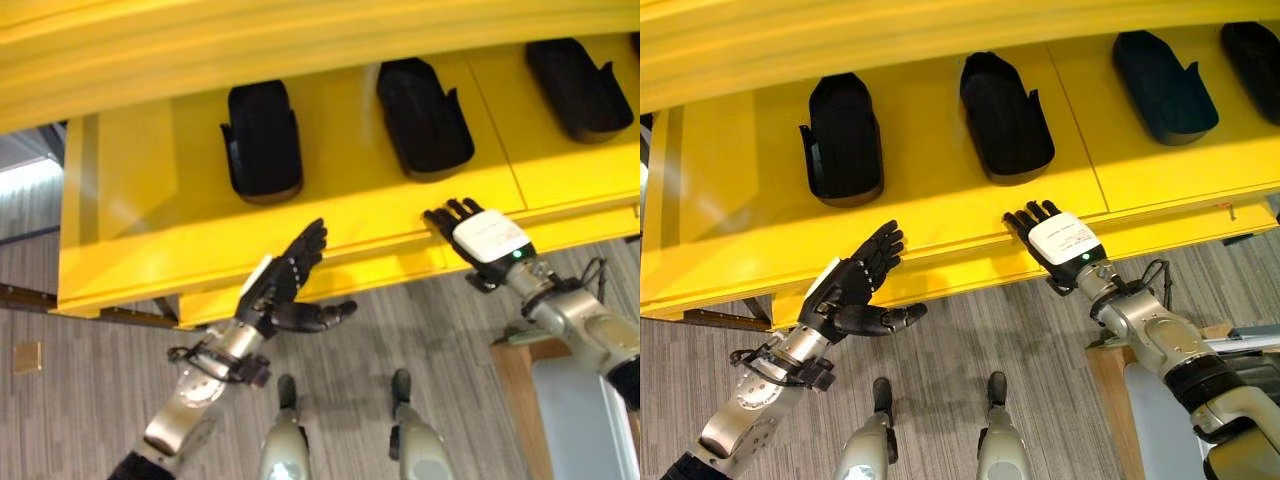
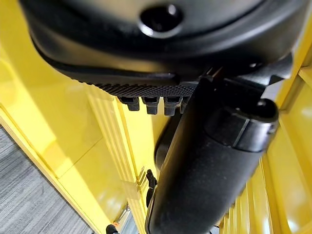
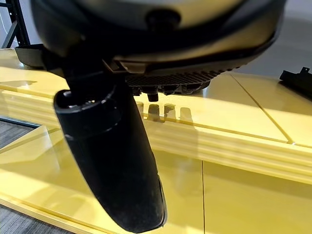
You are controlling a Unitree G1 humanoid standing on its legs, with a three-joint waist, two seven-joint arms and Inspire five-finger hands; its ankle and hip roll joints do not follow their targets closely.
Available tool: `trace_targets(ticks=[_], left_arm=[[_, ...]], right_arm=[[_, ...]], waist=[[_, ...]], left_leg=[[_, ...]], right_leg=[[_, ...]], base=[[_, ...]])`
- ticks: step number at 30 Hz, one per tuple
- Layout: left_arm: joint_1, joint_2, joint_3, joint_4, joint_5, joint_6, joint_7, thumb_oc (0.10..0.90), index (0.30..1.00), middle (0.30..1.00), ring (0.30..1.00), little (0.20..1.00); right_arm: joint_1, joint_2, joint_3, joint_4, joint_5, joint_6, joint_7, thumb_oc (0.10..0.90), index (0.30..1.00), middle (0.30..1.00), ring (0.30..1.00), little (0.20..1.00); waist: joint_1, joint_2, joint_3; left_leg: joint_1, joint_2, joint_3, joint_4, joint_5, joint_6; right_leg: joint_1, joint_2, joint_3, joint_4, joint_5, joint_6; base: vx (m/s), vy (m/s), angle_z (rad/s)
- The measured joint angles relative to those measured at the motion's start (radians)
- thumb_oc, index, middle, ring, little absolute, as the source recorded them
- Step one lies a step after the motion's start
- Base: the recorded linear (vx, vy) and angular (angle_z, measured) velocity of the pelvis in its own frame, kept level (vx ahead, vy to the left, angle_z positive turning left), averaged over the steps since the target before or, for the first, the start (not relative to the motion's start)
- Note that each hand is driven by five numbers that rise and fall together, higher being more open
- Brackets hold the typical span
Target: Move parts from the plastic box to the shelf.
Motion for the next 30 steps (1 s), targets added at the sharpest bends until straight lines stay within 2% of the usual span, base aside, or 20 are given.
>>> trace_targets(ticks=[16, 30], left_arm=[[0.0, -0.002, 0.001, 0.0, 0.0, 0.0, 0.001, 0.9, 1.0, 1.0, 1.0, 1.0], [0.016, -0.002, 0.033, 0.001, -0.002, 0.0, 0.001, 0.9, 1.0, 1.0, 1.0, 1.0]], right_arm=[[0.005, 0.002, -0.003, 0.005, 0.05, 0.009, 0.0, 0.9, 1.0, 1.0, 1.0, 1.0], [-0.047, 0.061, 0.002, 0.138, 0.119, 0.033, -0.006, 0.9, 1.0, 1.0, 1.0, 1.0]], waist=[[0.009, 0.001, 0.0], [0.021, 0.006, 0.003]], left_leg=[[-0.001, -0.001, -0.001, 0.001, 0.0, 0.001], [-0.024, -0.002, -0.014, 0.027, -0.001, 0.006]], right_leg=[[-0.002, -0.001, 0.0, 0.001, -0.001, 0.0], [-0.018, -0.003, -0.003, 0.026, -0.004, -0.002]], base=[[0.0, 0.0, 0.0], [0.0, 0.0, 0.01]])
